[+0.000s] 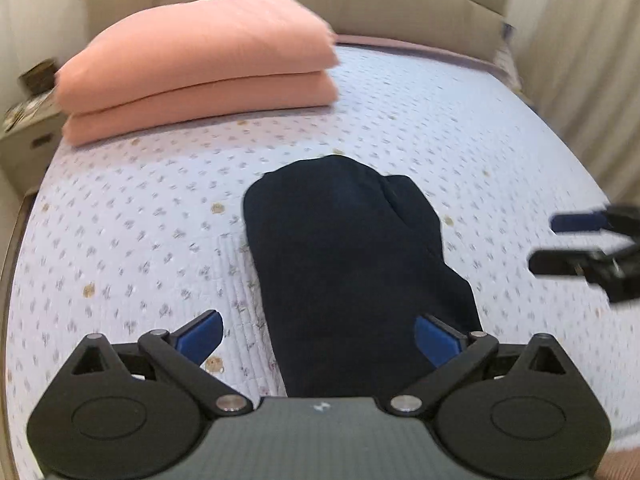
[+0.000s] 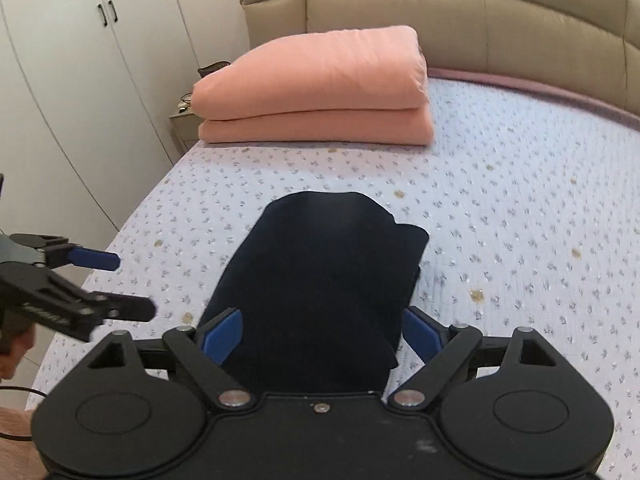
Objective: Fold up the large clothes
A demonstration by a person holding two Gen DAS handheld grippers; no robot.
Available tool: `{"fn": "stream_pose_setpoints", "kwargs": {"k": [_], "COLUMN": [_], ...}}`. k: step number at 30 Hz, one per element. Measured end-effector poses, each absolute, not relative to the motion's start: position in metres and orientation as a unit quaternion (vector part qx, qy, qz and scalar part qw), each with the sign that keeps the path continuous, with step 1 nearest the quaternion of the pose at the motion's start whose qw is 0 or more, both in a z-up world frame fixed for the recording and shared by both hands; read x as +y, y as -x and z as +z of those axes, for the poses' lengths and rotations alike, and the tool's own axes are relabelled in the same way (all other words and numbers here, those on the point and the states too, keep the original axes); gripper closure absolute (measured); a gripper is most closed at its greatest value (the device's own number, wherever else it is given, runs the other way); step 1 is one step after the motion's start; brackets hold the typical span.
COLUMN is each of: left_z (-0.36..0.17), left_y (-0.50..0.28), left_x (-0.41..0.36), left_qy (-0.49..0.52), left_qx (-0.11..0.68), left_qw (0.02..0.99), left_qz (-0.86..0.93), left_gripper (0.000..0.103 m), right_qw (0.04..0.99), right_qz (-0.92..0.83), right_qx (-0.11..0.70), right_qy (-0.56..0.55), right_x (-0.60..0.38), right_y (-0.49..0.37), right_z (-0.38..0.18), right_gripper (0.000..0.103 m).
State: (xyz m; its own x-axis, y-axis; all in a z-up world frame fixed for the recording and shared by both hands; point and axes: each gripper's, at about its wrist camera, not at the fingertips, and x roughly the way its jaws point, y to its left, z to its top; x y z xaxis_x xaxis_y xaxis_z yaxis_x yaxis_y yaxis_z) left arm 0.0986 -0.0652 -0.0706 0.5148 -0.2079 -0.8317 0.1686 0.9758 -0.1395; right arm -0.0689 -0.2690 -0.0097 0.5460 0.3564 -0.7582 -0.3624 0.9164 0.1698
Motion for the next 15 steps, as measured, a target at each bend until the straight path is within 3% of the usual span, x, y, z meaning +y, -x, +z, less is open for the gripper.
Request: {"fn": "stream_pose_setpoints", "kwargs": {"k": [15], "left_z": [-0.077], "left_y": [-0.070], "left_x": [-0.058], "left_qy": [-0.015], "left_qx": [0.509], "left_qw": [0.860], "left_qz": [-0.042], "left_gripper": [0.000], "right_qw": [0.853], "right_qz": [0.162], "right_qx": [0.493], "right_qy": [0.058], "right_x": [-0.253], "right_y": [0.075], "right_z": [-0.057], "right_gripper": [0.001]}}
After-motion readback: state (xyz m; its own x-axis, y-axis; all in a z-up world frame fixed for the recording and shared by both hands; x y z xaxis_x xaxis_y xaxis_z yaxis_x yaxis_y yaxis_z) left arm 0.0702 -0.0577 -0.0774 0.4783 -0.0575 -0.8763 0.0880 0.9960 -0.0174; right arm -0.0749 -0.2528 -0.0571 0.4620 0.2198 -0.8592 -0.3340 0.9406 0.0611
